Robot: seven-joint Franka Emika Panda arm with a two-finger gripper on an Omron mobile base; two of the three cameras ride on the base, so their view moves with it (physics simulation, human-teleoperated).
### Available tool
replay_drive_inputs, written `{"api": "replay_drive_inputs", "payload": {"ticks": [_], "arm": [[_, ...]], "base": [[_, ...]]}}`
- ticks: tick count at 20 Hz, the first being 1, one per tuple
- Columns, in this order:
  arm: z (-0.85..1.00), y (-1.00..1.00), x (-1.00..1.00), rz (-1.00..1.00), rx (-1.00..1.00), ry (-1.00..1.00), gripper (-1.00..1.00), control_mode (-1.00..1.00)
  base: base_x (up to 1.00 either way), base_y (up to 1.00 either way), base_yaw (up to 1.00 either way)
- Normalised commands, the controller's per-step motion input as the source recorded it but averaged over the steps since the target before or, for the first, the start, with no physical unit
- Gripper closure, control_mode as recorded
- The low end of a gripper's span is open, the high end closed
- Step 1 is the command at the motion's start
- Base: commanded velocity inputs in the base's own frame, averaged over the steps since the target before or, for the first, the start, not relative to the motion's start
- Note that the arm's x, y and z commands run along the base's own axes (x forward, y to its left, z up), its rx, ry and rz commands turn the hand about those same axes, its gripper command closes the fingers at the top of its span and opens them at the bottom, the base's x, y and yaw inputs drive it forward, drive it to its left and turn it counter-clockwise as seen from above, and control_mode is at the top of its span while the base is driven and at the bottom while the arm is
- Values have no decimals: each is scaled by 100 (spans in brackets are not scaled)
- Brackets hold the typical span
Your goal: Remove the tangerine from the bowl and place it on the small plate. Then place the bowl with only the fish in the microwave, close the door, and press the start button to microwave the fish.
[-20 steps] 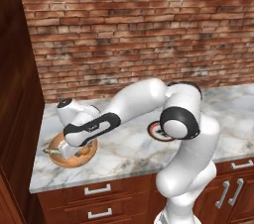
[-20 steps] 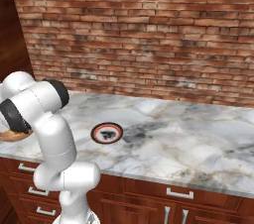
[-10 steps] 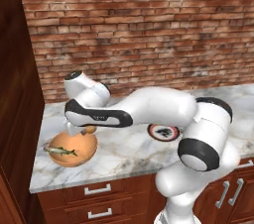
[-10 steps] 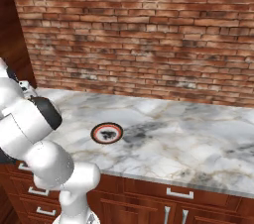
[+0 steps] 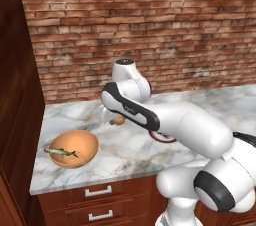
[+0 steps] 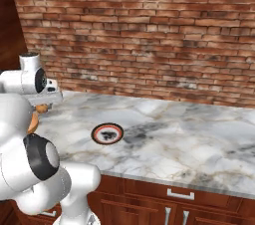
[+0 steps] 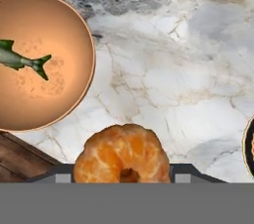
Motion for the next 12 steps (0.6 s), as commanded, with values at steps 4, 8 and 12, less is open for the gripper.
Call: {"api": "replay_drive_inputs", "payload": {"ticks": [4, 8, 12], "arm": [[-36, -100, 0, -10, 0, 6, 100, -100], [-32, -100, 16, -10, 4, 15, 100, -100], [-14, -99, 27, -7, 10, 16, 100, -100]], "base": [[0, 0, 0], [0, 0, 0], [0, 0, 0]]}}
